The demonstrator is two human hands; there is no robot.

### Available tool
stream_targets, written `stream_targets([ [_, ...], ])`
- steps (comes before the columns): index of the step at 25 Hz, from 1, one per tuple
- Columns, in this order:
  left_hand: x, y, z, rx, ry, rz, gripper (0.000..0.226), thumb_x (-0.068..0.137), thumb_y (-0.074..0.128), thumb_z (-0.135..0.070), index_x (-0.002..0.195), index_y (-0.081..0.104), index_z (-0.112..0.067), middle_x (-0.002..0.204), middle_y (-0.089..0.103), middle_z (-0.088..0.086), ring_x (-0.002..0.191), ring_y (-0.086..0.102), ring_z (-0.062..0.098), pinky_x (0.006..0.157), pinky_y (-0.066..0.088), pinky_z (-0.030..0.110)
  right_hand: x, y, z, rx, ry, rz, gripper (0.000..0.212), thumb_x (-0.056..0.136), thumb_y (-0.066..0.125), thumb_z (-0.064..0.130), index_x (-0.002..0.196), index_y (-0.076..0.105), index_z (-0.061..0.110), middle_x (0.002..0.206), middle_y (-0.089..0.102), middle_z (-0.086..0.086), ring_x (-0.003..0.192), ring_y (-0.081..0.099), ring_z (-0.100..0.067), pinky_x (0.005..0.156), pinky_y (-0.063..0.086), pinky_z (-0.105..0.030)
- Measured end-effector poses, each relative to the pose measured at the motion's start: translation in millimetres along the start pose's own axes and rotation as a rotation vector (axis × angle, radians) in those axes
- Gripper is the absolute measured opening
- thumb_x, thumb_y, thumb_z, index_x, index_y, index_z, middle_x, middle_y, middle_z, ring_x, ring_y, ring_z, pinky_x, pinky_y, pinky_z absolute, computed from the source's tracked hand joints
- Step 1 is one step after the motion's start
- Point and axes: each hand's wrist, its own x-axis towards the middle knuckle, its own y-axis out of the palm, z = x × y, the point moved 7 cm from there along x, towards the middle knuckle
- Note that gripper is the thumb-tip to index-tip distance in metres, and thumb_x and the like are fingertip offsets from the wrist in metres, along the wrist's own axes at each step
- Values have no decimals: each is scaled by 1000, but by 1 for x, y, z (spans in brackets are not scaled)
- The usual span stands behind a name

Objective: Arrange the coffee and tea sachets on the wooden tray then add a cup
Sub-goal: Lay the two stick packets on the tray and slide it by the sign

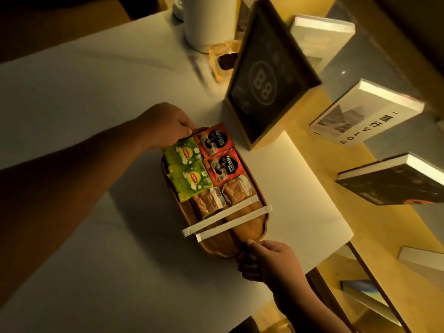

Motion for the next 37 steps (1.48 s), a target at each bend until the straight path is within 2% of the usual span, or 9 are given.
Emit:
stream_targets([
  [3, 8, 19, -18, -11, -29, 3, 24, 85, 71, -26, 107, 77, -18, 112, 75, 8, 95, 66, 23, 78, 39, 24, 4, -33, -6, 7, 18, -33, 31, 100, 60, 26, 89, 76, 3, 77, 80, -13, 72, 79, -28, 64, 63, -35],
  [6, 11, 40, -27, -53, -61, 34, 20, 85, 71, -26, 103, 77, -21, 106, 75, 5, 89, 65, 18, 78, 43, 25, 7, -56, -14, 8, 49, -56, 31, 100, 61, 26, 88, 77, 2, 78, 80, -14, 73, 79, -29, 68, 65, -40],
  [11, 7, 63, -28, -113, -100, 63, 14, 86, 71, -25, 99, 76, -25, 88, 70, -6, 78, 63, 7, 65, 45, 22, 8, -62, -29, 10, 91, -44, 29, 99, 62, 27, 88, 77, 4, 77, 81, -12, 72, 79, -28, 66, 64, -37],
  [17, 3, 68, -29, -156, -93, 71, 13, 87, 70, -24, 99, 75, -24, 82, 68, -12, 77, 63, 1, 63, 47, 20, 4, -58, -38, 25, 104, -32, 27, 99, 62, 25, 90, 76, 4, 78, 81, -12, 73, 79, -29, 70, 65, -40],
  [27, 3, 73, -32, -126, -58, 70, 15, 88, 69, -29, 102, 75, -27, 86, 68, -11, 78, 60, -3, 62, 45, 18, 1, -57, -43, 32, 124, -52, 26, 98, 62, 25, 91, 76, 3, 77, 81, -12, 72, 79, -29, 72, 65, -43],
  [37, 6, 76, -30, -154, -54, 92, 15, 89, 69, -30, 102, 74, -28, 82, 66, -15, 77, 60, -4, 60, 45, 18, 3, -57, -42, 4, 132, -25, 26, 98, 63, 26, 94, 74, 4, 77, 80, -13, 71, 78, -30, 67, 64, -40],
])
